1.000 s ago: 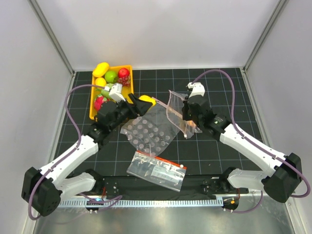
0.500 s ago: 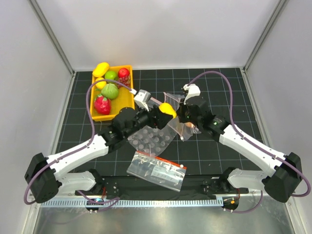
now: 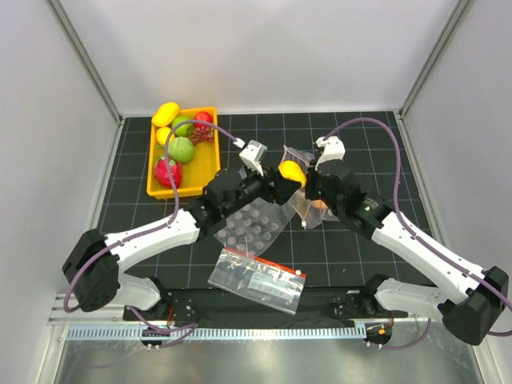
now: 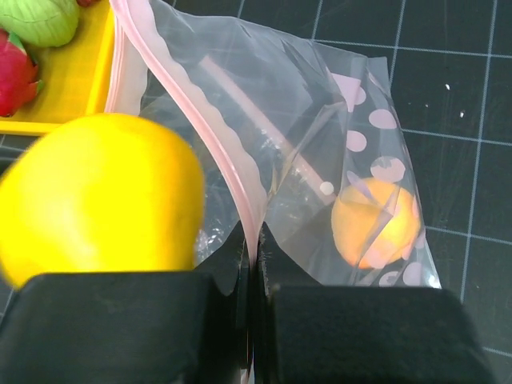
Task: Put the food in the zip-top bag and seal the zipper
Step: Place the fake fruit in the zipper food storage bag.
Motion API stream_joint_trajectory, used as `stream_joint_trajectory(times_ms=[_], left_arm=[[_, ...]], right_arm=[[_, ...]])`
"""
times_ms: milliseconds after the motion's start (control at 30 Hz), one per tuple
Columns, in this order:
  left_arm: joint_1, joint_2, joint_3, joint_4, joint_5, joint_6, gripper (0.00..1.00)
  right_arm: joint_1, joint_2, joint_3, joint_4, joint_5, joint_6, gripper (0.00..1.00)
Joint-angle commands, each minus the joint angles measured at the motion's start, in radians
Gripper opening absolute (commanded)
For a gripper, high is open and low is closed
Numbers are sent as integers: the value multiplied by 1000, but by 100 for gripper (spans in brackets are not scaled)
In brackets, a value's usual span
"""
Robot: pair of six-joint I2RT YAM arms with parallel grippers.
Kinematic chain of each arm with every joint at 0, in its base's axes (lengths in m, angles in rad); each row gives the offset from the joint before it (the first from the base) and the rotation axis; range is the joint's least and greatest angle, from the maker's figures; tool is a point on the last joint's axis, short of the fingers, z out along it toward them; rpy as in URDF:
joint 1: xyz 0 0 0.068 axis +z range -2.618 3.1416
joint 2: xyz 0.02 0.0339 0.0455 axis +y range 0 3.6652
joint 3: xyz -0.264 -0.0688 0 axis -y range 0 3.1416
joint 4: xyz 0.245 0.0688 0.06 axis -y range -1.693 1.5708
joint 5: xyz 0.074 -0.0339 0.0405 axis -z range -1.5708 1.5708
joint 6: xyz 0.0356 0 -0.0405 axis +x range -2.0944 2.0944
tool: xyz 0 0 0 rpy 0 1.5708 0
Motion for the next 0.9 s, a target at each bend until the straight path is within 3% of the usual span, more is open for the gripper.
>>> stream_joint_trajectory(times_ms=[0, 300, 433, 500, 533, 600, 733, 867], left_arm=[[-10, 45, 43, 119, 41, 6, 16], [-10, 128, 130, -7, -42, 32, 18], [-10, 171, 182, -113, -52, 39, 26], [-10, 181, 205, -141, -57, 41, 37], [-10, 184, 206, -146, -54, 41, 55], [-10, 185, 209, -151, -52, 38, 74], [-10, 160, 206, -187, -66, 45, 94], [-10, 125, 195, -217, -69, 47, 100]], right_arm=[[19, -25, 6, 55, -1, 14, 1], [19, -79, -8, 56, 34, -6, 1], [19, -88, -15, 62, 37, -6, 1], [19, -98, -18, 65, 43, -3, 1], [19, -101, -21, 67, 51, -3, 1], [19, -108, -25, 70, 59, 0, 1], [19, -110, -26, 62, 92, 6, 1], [19, -111, -29, 64, 92, 9, 1]])
